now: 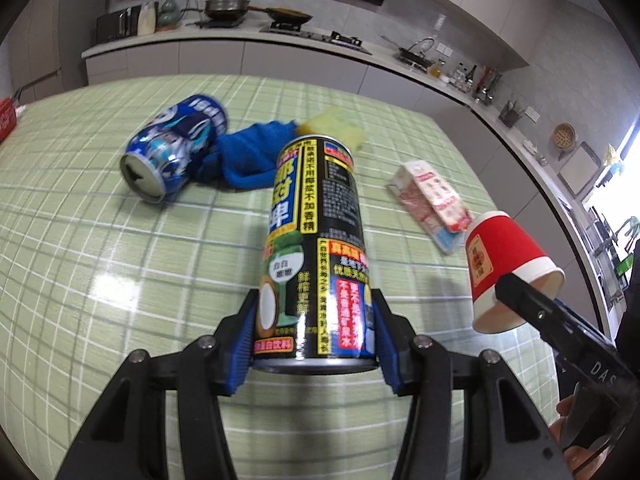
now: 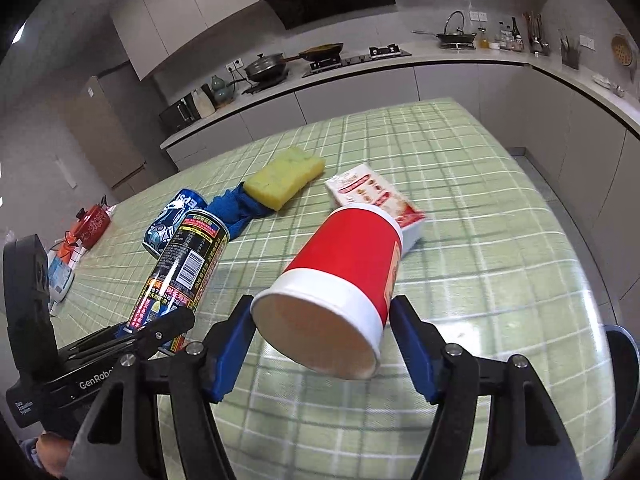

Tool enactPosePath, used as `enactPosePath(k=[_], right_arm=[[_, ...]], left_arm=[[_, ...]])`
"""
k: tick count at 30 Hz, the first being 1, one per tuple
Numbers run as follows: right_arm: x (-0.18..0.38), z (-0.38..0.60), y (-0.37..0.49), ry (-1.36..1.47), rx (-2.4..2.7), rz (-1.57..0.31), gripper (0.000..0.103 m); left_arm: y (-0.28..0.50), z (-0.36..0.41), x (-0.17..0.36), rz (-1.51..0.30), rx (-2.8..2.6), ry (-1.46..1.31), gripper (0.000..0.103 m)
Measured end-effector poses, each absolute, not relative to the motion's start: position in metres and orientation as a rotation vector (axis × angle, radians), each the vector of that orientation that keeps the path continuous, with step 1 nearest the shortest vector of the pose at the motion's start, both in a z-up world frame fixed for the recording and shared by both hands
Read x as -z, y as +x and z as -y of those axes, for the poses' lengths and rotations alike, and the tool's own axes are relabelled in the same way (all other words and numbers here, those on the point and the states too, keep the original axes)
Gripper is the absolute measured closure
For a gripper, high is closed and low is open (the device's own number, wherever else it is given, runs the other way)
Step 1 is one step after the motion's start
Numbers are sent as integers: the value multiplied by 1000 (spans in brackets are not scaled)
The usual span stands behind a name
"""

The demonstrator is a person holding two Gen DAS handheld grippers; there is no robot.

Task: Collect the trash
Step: 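Carry the black can and red cup in both tools over the bin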

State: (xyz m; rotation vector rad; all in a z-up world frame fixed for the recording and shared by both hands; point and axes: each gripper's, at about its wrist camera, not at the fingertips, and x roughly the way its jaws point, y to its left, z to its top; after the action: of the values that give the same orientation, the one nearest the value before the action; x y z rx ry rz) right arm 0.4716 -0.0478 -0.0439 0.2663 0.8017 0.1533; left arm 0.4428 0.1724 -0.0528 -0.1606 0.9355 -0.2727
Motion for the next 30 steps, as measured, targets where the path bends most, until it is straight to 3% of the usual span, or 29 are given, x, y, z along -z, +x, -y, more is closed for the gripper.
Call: enactPosePath(k=[19,30], right_arm=[[26,226,345,349,102,-744,33],[67,367,274,425,233,-816,33]], left_arm=[[385,-35,43,-911,465,-80,50],[331,95,39,-917,609,-25,50]])
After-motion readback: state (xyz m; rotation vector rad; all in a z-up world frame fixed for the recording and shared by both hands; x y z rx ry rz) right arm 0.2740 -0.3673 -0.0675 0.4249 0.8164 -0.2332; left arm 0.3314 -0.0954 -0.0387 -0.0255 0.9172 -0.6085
